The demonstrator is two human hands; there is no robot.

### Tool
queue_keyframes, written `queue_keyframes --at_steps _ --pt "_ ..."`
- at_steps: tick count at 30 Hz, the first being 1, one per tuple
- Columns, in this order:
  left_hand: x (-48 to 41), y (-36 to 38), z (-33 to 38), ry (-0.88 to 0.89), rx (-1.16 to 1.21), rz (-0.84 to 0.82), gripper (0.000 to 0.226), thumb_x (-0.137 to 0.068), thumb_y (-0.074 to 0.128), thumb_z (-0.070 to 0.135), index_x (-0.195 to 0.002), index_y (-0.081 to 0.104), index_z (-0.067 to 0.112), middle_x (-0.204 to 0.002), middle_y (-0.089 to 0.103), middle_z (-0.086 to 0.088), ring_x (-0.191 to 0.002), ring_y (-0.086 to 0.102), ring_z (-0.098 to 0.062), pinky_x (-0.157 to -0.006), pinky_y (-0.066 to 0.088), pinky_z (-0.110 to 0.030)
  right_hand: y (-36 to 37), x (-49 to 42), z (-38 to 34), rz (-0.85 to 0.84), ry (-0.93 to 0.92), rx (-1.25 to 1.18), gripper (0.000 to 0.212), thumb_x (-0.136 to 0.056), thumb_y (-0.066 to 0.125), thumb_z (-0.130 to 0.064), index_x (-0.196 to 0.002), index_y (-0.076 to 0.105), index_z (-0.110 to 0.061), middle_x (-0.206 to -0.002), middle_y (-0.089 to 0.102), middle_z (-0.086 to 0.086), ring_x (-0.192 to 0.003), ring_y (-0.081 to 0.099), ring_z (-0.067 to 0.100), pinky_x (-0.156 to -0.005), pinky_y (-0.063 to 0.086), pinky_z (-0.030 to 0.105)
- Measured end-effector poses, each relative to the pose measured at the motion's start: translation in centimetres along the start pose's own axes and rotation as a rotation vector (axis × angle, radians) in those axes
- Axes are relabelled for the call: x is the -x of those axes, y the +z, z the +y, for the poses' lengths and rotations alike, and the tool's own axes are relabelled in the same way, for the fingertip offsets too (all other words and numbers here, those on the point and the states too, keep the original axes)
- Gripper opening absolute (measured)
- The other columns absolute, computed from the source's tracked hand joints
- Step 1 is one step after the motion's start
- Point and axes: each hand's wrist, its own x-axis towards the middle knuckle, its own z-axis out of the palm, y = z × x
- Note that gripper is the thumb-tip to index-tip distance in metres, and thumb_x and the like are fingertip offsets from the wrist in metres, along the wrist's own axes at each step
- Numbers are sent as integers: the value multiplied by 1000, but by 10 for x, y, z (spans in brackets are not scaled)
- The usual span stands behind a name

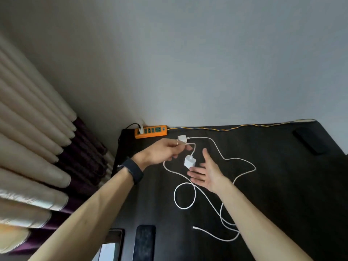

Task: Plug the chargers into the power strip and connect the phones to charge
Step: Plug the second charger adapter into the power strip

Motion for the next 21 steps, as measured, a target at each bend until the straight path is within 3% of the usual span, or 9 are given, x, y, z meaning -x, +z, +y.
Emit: queue_keyframes --at_steps 2,4,7,9,12,14,19,21 --pt "24 -2 11 28 -45 -65 25 -101 51 33 -113 73 30 -80 61 12 -77 51 -8 -69 44 -23 19 1 5 -7 37 -146 41 -92 61 -56 -103 54 -18 -115 65 22 -99 72 33 -75 62 41" --pt "51 -3 15 23 -93 -116 24 -101 53 30 -111 75 30 -85 62 5 -77 52 -9 -70 46 -22 31 3 12 46 13 -233 23 -96 64 -32 -110 60 -13 -118 64 22 -95 71 28 -58 62 33" --pt "83 -2 4 -88 -141 -201 21 -96 59 28 -109 76 27 -75 60 8 -72 52 -8 -67 45 -18 37 8 20 90 -86 -215 16 -95 55 0 -110 61 4 -89 64 19 -72 64 22 -43 55 23" --pt "102 1 -15 -181 -147 -193 28 -87 63 31 -111 75 24 -79 64 5 -72 55 -10 -63 42 -18 41 23 25 86 -127 -168 21 -92 53 10 -111 62 3 -82 61 16 -63 56 16 -42 51 19" --pt "112 8 -41 -274 -104 -3 33 -91 64 30 -123 66 21 -104 68 1 -85 59 -11 -64 41 -25 42 44 34 33 -243 26 27 -93 60 5 -105 64 -19 -95 69 7 -54 47 11 -42 39 22" --pt "113 17 -53 -315 30 187 43 -92 64 36 -130 58 16 -104 65 2 -83 57 -12 -57 40 -23 38 55 45 -3 -350 163 27 -96 59 -3 -109 61 -27 -104 76 0 -50 44 10 -46 35 24" --pt "113 45 -52 -250 365 370 59 -87 68 50 -134 56 16 -123 64 4 -109 61 -9 -74 48 -22 34 77 81 -141 -526 296 19 -102 53 -13 -120 55 -19 -112 76 -4 -57 57 15 -51 40 26" --pt "110 53 -47 -183 408 398 51 -88 70 41 -128 62 10 -115 68 4 -96 65 4 -71 47 -13 36 84 91 -162 -566 362 17 -102 53 -14 -119 56 -17 -111 76 -5 -59 59 15 -52 41 25"
